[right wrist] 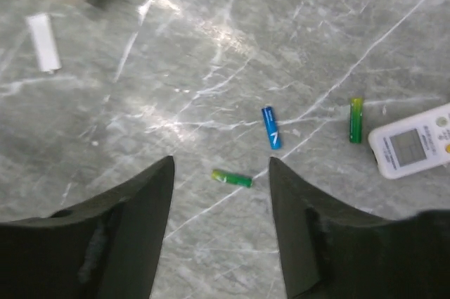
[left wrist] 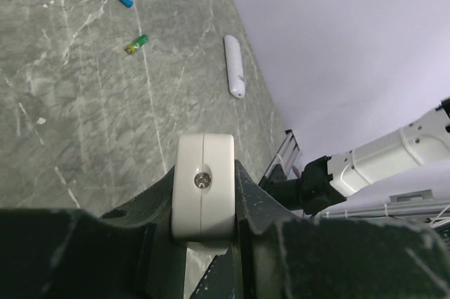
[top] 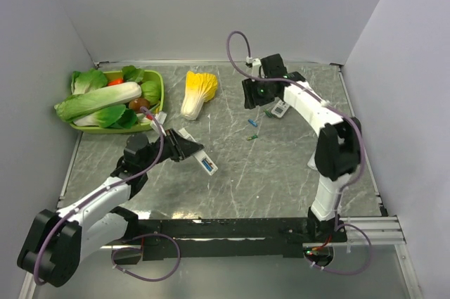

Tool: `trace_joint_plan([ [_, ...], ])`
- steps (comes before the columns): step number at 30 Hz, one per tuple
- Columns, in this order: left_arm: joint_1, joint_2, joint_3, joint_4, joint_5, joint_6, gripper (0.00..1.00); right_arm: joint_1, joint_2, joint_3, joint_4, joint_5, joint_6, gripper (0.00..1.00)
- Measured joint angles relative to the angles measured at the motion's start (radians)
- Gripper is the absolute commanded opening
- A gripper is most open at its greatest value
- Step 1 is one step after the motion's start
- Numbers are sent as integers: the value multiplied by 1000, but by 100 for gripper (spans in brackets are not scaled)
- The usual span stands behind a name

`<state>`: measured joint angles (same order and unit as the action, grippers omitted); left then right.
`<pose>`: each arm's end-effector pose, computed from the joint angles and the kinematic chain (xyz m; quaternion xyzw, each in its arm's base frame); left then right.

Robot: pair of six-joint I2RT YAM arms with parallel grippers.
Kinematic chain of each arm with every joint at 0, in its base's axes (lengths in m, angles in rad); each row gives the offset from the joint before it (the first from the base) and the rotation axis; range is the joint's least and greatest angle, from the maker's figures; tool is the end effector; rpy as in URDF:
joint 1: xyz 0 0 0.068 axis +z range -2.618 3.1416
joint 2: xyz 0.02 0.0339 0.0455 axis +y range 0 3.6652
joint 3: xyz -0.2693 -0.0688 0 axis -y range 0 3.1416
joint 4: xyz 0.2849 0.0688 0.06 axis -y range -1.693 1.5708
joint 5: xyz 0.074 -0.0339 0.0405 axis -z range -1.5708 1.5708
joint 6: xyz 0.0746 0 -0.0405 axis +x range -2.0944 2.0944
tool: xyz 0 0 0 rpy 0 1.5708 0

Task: Load the batteries into the remote control
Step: Pick up the battery from the center of the board.

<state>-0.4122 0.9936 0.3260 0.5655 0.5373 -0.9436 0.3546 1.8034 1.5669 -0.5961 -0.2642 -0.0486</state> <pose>0.2333 -0.1437 0.1958 -0.0163 0.7372 -0.5586 0.3797 0.4353 0.1819 0.2591 -0.2317 0.8963 0.1759 0.3347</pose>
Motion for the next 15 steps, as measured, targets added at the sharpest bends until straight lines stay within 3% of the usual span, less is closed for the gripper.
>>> trace_joint_plan([
  [7, 11, -60, 30, -127, 0, 60, 2, -1, 269, 167, -157, 71, -43, 48],
  [15, 26, -65, 45, -191, 16, 91, 2, -1, 396, 253, -255, 120, -93, 45],
])
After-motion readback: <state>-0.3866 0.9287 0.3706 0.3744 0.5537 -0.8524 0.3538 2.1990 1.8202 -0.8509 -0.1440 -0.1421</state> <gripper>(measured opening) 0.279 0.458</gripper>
